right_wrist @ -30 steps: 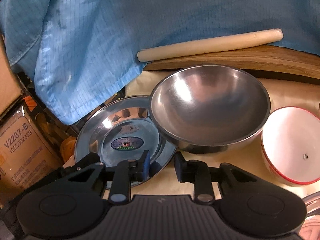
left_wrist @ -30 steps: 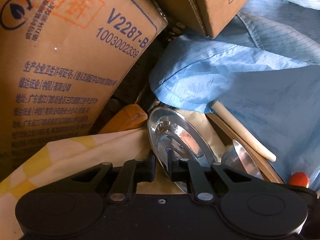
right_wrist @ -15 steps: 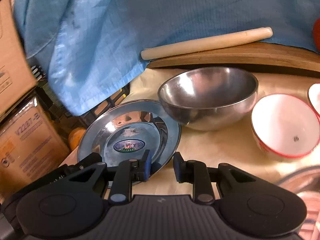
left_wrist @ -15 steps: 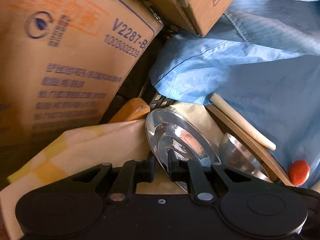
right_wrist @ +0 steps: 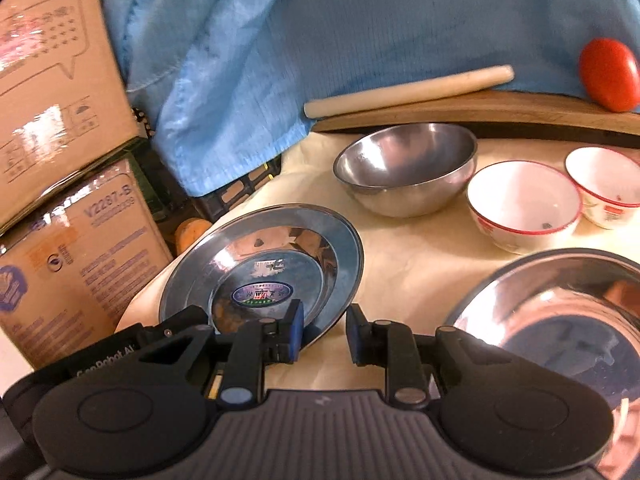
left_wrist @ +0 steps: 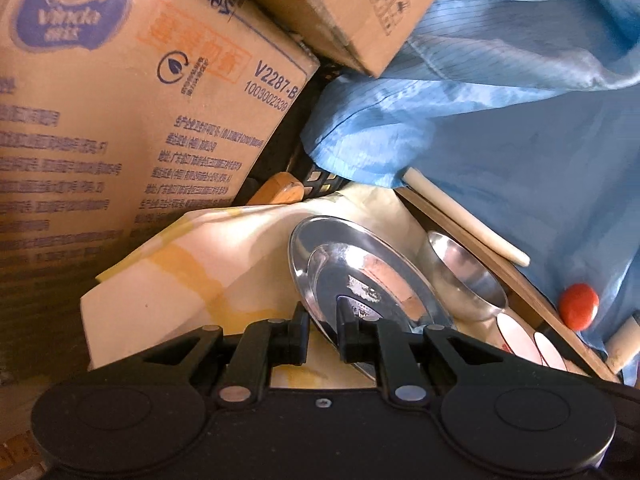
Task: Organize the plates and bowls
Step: 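Lift the logo plate with both grippers and lower it onto the stacked large plates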
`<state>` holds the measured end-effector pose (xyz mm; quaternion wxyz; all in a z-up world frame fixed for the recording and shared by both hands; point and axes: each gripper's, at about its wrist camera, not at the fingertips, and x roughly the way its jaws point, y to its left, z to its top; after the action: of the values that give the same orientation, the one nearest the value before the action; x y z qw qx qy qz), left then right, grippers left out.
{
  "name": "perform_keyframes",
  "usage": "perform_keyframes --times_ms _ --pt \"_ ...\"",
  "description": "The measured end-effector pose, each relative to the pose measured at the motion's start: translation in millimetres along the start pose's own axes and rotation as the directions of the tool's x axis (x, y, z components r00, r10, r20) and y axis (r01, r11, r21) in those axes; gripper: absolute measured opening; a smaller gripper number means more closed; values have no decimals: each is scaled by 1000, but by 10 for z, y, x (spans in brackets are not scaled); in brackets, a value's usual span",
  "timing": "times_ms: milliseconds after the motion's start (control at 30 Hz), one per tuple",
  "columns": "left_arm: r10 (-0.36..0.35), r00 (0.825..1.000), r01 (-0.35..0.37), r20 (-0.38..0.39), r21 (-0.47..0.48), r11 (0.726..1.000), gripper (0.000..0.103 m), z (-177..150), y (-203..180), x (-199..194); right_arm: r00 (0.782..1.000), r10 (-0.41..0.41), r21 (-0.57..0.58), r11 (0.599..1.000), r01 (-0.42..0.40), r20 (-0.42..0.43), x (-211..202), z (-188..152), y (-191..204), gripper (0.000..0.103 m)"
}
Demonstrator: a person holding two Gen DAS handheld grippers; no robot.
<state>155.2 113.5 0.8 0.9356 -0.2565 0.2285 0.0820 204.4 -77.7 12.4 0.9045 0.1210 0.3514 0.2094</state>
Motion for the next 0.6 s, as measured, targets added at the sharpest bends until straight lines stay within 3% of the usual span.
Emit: perform_keyframes --times_ms 300,600 --pt "-37 999 37 15 50 998 15 -90 -208 -273 992 -21 1 1000 21 123 -375 -208 -53 26" --pt "-140 990 139 8 102 985 15 -240 -684 -433 969 -88 46 996 79 231 -896 -282 -349 25"
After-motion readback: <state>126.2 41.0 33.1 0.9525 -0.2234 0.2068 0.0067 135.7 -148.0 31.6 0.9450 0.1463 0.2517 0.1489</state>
